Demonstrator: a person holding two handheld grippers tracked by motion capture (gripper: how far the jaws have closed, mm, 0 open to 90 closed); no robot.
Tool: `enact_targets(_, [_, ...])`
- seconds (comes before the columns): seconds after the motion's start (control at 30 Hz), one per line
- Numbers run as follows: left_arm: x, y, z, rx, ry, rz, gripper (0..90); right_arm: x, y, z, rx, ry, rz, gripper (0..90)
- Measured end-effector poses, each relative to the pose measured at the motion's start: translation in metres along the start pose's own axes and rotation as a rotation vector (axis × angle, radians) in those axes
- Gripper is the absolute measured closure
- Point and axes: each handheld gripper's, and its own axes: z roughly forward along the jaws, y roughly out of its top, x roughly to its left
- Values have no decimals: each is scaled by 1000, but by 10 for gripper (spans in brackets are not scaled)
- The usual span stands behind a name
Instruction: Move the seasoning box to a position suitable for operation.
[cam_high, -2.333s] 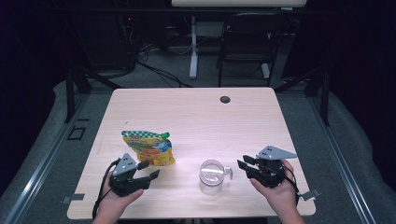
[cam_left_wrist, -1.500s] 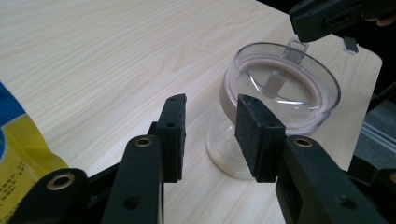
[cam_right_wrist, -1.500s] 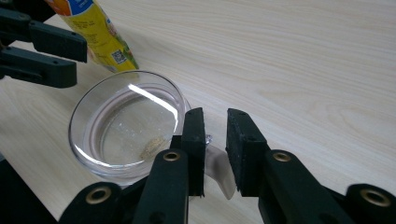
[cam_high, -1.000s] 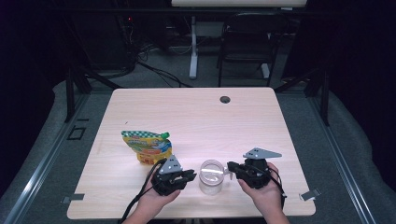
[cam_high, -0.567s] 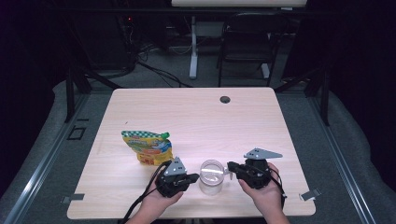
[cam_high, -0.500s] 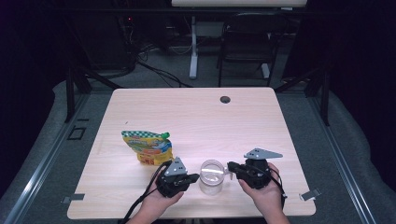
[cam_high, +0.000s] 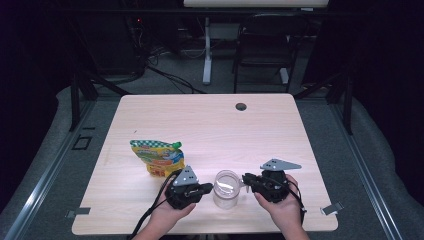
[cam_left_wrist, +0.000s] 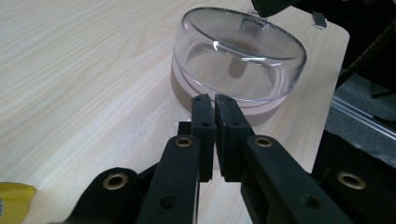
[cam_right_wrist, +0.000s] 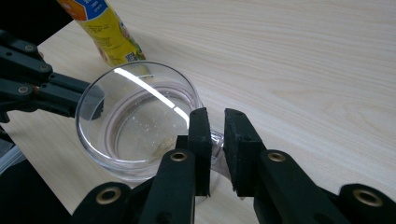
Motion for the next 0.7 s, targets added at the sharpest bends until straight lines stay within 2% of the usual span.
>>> enact_targets(0.17, [0,2,-2,-17,-4,-2,864,2,-2,-4,2,14,-2,779])
enact_targets(0.4, [-1,5,-4,-28,-4,1,864,4,-7,-8,-6,3,-20,758])
enact_targets(0.7, [-2,6,-4,-41,-5,0,864,3,-13,-7,-37,8,-7,753])
